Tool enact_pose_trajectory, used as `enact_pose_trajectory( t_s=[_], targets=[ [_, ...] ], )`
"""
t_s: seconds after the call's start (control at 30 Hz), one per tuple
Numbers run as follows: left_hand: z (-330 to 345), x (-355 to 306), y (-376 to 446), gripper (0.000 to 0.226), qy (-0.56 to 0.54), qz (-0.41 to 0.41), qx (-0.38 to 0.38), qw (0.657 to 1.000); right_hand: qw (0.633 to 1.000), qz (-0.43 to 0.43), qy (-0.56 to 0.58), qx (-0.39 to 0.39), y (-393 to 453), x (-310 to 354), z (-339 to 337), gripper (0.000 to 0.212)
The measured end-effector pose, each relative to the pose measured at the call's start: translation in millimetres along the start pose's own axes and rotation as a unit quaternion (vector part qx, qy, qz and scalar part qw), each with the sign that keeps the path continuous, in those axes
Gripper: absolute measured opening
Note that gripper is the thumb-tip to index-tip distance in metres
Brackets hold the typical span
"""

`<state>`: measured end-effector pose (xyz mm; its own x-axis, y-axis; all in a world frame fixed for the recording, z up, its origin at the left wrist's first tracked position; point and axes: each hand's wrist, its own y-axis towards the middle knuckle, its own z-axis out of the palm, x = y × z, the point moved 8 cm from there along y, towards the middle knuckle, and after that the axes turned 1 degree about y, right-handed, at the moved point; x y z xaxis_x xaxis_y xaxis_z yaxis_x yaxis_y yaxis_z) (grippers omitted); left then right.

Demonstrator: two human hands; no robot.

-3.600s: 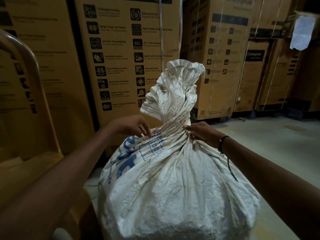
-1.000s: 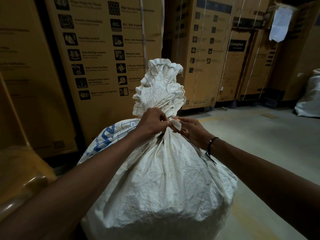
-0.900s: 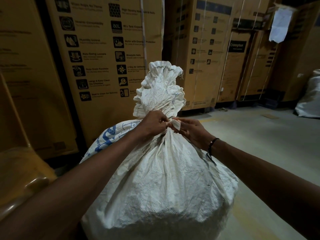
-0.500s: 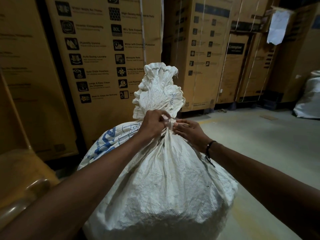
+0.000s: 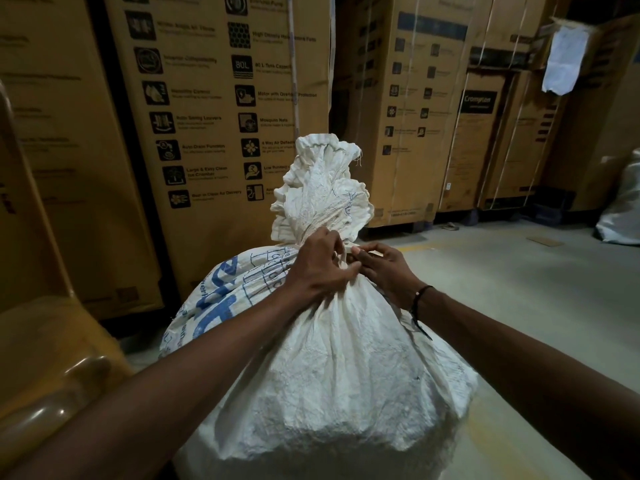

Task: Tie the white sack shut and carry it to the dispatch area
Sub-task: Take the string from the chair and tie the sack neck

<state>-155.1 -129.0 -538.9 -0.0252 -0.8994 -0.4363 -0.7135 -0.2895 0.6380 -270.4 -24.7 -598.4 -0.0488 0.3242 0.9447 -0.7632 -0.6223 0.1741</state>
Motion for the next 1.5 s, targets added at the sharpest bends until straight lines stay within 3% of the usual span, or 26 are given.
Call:
enact_pose_trajectory(
  t_s=[0.23,0.37,0.57,0.77,0.87,0.97,1.2,1.4,1.5],
  targets=[
    [-0.2,0.6,-12.3,0.017,0.026,-0.007,-0.107,0.994,0.999,-0.020,0.039,-0.003,-7.3,3.1,3.0,0.007],
    [-4.7,14.2,-17.3,0.021,-0.012,-0.094,-0.152,0.984,0.999,-0.037,0.038,-0.009,-7.5,5.4,1.3,0.003],
    [-7.5,32.9,-24.8,0.039,-0.069,-0.211,-0.152,0.963,0.998,-0.064,-0.011,0.011,-8.8,16.9,-3.1,0.009],
    [-6.0,61.4,-27.1,0.049,-0.156,-0.343,-0.136,0.916,0.997,-0.074,-0.025,0.015,-16.9,28.5,-12.6,0.006],
    [-13.1,68.8,-28.9,0.043,-0.195,-0.353,-0.131,0.906,0.996,-0.065,-0.024,0.048,-21.4,32.7,-9.1,0.014],
    [-21.2,73.9,-28.9,0.035,-0.183,-0.334,-0.112,0.918,0.993,-0.069,-0.037,0.086,-24.0,36.0,-1.8,0.024],
    [-28.0,84.5,-26.3,0.030,-0.185,-0.291,-0.081,0.935,0.978,-0.110,-0.101,0.143,-18.7,47.8,21.6,0.011],
    [-25.9,80.0,-21.0,0.027,-0.176,-0.267,-0.078,0.944,0.936,-0.150,-0.239,0.211,-14.7,55.0,42.4,0.029],
    [-24.2,80.2,-20.2,0.019,-0.180,-0.265,-0.078,0.944,0.853,-0.230,-0.395,0.250,-14.0,59.0,59.7,0.032]
  ],
)
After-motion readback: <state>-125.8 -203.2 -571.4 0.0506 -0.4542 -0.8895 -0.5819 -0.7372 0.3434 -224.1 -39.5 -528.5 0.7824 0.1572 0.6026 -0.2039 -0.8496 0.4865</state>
